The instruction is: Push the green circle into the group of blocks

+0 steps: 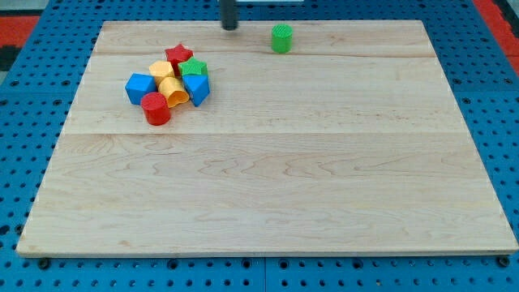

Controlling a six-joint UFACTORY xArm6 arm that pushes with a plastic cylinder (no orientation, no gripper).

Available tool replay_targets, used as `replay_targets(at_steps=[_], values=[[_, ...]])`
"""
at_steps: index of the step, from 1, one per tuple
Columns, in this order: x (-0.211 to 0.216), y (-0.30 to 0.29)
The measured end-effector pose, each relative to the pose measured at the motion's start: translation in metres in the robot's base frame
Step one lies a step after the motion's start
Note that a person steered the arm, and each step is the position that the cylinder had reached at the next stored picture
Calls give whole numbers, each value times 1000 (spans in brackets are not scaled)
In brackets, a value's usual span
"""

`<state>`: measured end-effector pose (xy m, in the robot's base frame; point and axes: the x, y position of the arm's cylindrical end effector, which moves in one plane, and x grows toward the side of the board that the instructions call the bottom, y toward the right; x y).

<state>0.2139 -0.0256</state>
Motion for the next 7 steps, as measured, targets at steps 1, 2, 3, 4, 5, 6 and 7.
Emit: replay_targets(at_steps=[1, 2, 3, 4, 5, 6, 7], values=[[26, 65], [20, 103], [5, 136], [30, 177], [60, 215], [73, 257], [49, 268]])
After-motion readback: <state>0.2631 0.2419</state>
